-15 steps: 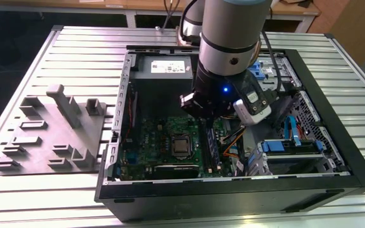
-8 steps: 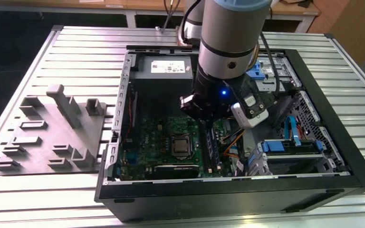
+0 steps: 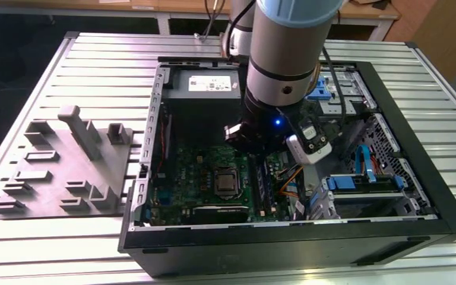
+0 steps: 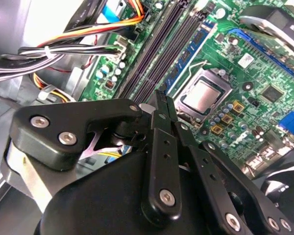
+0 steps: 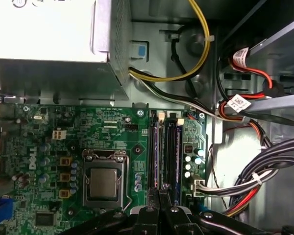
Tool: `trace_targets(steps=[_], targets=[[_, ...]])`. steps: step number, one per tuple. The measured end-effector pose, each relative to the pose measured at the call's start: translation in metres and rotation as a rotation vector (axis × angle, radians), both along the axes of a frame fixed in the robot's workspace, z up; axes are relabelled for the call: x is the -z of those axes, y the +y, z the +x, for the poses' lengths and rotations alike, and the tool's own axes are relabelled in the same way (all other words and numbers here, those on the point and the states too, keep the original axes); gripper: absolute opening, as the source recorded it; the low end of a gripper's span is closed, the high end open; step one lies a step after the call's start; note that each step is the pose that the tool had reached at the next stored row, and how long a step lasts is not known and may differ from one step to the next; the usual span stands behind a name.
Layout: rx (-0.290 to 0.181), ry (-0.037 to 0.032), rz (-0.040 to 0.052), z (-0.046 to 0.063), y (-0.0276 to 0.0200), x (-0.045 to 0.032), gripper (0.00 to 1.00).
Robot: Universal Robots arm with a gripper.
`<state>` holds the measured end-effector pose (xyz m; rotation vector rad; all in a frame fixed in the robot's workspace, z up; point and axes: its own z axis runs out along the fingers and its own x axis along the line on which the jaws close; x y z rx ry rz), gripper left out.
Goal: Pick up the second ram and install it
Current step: 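Insert the second ram into the second slot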
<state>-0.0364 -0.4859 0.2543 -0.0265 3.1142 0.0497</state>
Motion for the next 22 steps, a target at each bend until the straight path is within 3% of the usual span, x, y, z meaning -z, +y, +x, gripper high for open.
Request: trace_targets(steps=[16,22], targets=[[0.0,0.0,0.0003,0.002,0.0,0.019,0.11],[0.0,0.0,0.0002,0.004,0.0,0.0225,0.11]])
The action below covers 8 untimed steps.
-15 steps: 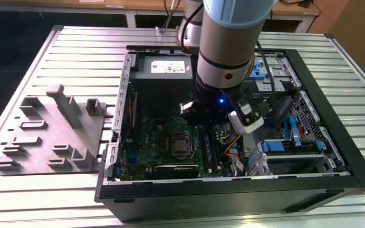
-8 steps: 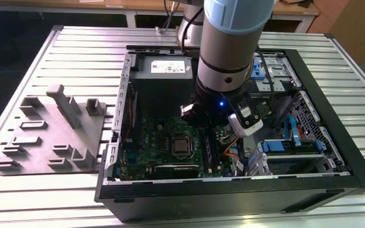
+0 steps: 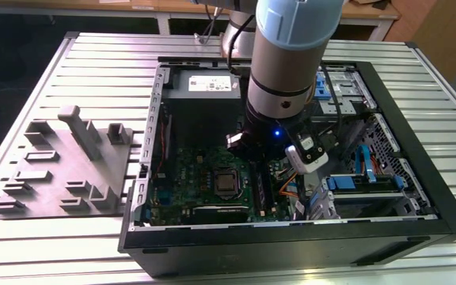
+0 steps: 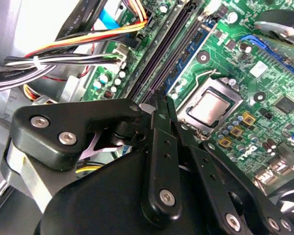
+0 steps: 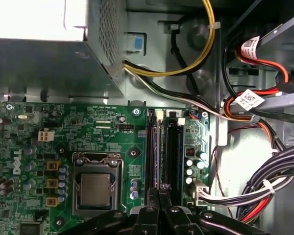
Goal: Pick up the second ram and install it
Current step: 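Insert the second ram into the second slot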
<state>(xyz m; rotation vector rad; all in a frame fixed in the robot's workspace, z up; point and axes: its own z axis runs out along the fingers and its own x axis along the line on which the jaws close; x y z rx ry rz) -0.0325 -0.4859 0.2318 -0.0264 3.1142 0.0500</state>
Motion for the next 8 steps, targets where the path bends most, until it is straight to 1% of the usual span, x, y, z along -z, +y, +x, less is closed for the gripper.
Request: trace_targets(steps=[3,8], targets=[[0.0,0.0,-0.0001,0.0,0.0,0.0026,0.11],[0.0,0.0,0.0001,0.0,-0.0003,0.003,0.11]])
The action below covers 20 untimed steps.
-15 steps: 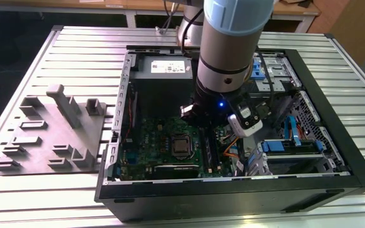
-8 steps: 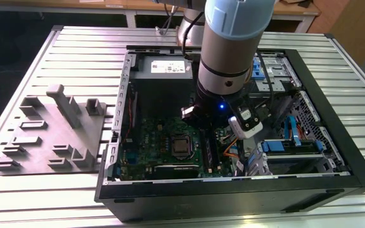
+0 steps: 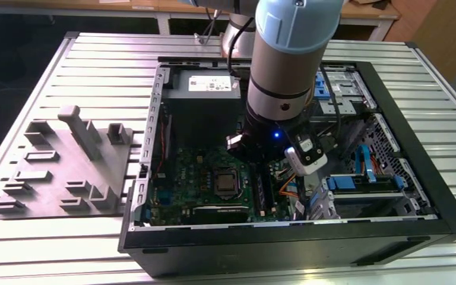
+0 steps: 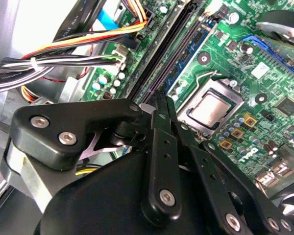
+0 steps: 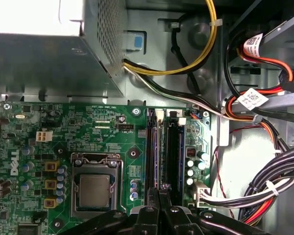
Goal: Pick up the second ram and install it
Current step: 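Insert the second ram into the second slot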
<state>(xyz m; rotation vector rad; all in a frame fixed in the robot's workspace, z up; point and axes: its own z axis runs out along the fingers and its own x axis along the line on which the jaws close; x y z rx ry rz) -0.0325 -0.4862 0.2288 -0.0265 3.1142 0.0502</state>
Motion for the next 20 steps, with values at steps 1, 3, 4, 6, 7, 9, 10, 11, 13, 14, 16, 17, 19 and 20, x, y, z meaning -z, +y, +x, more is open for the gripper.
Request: trace_targets(steps=[1,3,4,6,7,9,10,11,13,14,16,17,19,20], targets=[[0.0,0.0,0.0001,0.0,-0.0003,0.0002,0.11],[0.0,0.0,-0.0001,0.0,-0.0005,0.0003,0.11],[0.0,0.0001,-0.0002,0.0,-0.0005,0.0003,0.11],[0.0,0.0,-0.0001,0.0,-0.0006,0.0008,0.11],[0.0,0.0001,-0.0002,0.0,-0.0008,0.0012,0.11],[0.0,0.0001,-0.0003,0.0,-0.0008,0.0018,0.11],[0.0,0.0001,-0.0004,0.0,-0.0008,0.0019,0.11],[0.0,0.0001,-0.0002,0.0,-0.0008,0.0023,0.11],[0.0,0.0001,-0.0003,0.0,-0.0008,0.0028,0.11],[0.0,0.0002,-0.0004,0.0,-0.0008,0.0028,0.11],[0.0,0.0001,-0.0003,0.0,-0.0008,0.003,0.11],[0.0,0.0,-0.0001,0.0,-0.0009,0.0031,0.11],[0.0,0.0,0.0001,0.0,-0.001,0.0033,0.11],[0.0,0.0,0.0,-0.0001,-0.0011,0.0033,0.11]])
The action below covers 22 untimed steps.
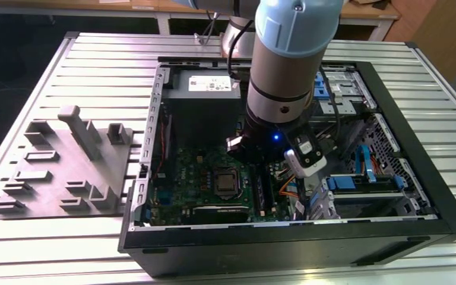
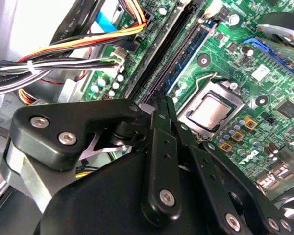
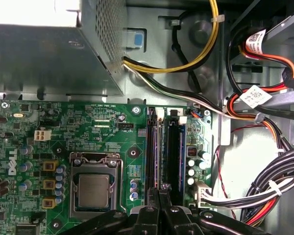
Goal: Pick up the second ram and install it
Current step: 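Insert the second ram into the second slot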
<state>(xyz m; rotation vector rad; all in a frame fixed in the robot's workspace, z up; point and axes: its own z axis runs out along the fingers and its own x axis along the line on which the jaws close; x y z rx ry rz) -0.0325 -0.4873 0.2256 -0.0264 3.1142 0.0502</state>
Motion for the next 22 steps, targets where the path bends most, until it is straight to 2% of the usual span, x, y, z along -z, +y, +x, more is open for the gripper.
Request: trace_targets(steps=[22], targets=[[0.002,0.0001,-0.0002,-0.0002,-0.0016,0.0005,0.11]])
